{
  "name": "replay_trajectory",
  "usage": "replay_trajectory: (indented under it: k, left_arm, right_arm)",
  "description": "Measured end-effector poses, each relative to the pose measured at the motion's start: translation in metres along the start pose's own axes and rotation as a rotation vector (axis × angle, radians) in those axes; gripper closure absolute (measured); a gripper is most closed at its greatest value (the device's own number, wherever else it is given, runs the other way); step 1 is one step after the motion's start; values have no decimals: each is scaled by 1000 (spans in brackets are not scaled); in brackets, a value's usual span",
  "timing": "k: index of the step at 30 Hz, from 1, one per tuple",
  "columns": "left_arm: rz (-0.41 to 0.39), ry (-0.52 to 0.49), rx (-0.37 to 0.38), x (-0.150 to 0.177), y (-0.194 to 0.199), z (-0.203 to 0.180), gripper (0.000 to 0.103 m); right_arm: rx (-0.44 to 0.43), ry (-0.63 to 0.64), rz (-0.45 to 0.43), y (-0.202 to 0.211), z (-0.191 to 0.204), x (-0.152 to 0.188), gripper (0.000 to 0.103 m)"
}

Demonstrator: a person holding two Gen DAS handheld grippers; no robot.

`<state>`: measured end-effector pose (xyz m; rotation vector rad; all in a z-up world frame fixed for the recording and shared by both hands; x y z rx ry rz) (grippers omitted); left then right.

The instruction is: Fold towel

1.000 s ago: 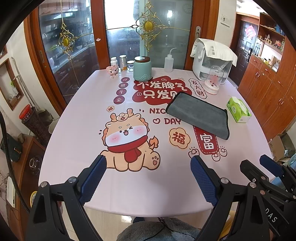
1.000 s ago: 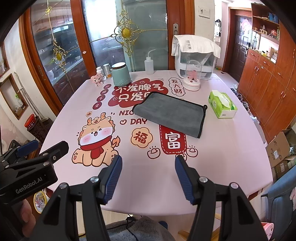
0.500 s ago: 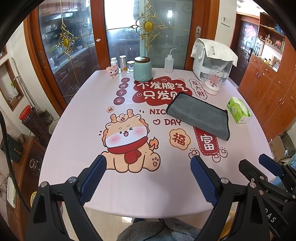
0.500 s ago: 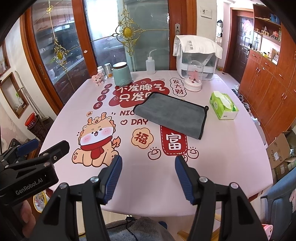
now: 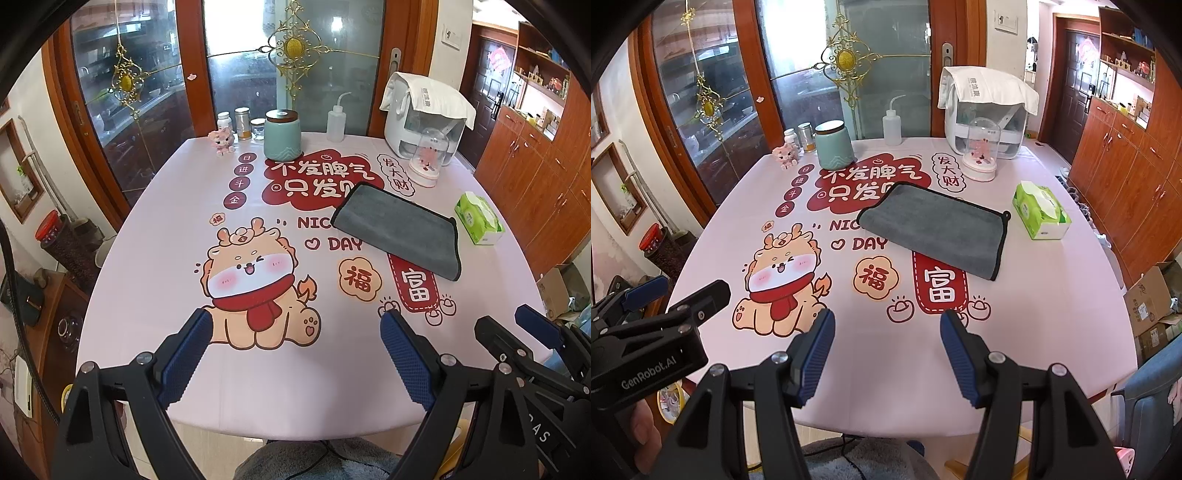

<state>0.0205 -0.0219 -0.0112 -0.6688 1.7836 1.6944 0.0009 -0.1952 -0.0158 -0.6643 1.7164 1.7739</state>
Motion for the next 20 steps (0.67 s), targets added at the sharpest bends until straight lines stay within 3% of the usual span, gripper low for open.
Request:
replay_trajectory:
  k: [20]
  left_arm:
    - [23, -6, 0, -2, -17, 9, 12]
  right_arm:
    - [9, -10, 13, -12, 7, 1, 43]
Point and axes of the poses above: each gripper's, at about its wrist camera, not at the fingertips, and y roughly against the way its jaws point, z to its left, x to its underside, the point moved 3 cm from there along -y, roughly the way its jaws point, and after that the axes turned 9 degrees about -z, right-handed, at the moved point
